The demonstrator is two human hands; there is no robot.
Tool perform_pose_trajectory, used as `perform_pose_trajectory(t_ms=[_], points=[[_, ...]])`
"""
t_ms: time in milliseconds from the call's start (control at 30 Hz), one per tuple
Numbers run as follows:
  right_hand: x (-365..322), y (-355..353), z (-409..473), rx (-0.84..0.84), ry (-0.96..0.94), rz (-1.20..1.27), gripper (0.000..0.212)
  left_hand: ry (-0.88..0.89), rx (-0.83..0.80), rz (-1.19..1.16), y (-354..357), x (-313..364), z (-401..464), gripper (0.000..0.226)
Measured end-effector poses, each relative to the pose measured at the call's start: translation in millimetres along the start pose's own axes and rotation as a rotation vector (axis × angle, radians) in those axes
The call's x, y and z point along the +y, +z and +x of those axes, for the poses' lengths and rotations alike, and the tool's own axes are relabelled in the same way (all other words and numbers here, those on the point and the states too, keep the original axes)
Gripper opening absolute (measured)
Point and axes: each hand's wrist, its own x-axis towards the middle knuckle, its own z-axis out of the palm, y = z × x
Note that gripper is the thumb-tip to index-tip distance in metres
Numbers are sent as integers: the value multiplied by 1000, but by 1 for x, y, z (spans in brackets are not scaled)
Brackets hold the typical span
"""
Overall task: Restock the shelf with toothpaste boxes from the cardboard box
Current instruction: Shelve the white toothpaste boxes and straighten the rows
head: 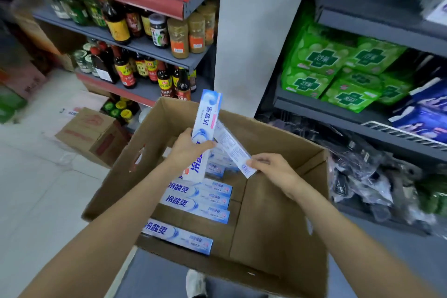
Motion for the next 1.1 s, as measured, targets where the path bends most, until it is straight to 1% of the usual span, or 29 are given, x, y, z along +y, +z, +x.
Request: perform_pose_trajectory(t_ms=[67, 167, 233, 367, 400, 467, 500, 567, 633, 700, 733, 800, 867, 900, 967, 1033, 1067, 1100], points=[[-2, -19, -13, 9, -35, 81, 26, 4, 32, -177, 23, 26, -11, 37], [-6, -60, -29, 48, -104, 139, 30, 18, 74, -307, 61, 70, -27, 16], [-12, -94, -42, 84, -146, 110, 35, 46, 73, -387, 91, 101, -39, 9], [-21, -178, -68, 123, -231, 52, 44, 95, 20, -497, 155, 161, -60, 29], [-22, -199, -74, 122, -254, 68, 49, 105, 0, -513, 171, 175, -64, 26], [-25, -235, -88, 78, -305, 116, 60, 130, -61, -542, 202, 199, -72, 8], [-28, -252, -97, 31, -344, 135, 59, 139, -108, -551, 219, 213, -76, 2], [-34, -268, -105, -40, -413, 199, 46, 133, -188, -551, 241, 231, -83, 3], [-38, -291, -107, 22, -428, 339, 37, 161, -222, -508, 264, 252, -82, 12], [-44, -317, -102, 155, -376, 432, 32, 235, -230, -435, 280, 272, -74, 23], [-47, -330, -98, 214, -360, 433, 30, 272, -226, -387, 285, 283, -68, 25], [-54, -355, -89, 290, -340, 431, 25, 335, -188, -306, 294, 302, -53, 19], [-65, -380, -78, 353, -317, 442, 22, 439, -88, -177, 299, 321, -33, 14], [-71, -393, -72, 382, -305, 446, 23, 504, -34, -90, 300, 331, -19, 16], [-83, -417, -56, 419, -304, 451, 24, 608, 76, 102, 300, 353, 12, 30], [-96, -438, -39, 443, -322, 452, 24, 658, 199, 269, 299, 375, 48, 50], [-101, -447, -29, 453, -333, 454, 24, 672, 254, 358, 297, 386, 65, 56], [-106, -456, -19, 460, -340, 456, 24, 683, 301, 467, 295, 398, 82, 58]])
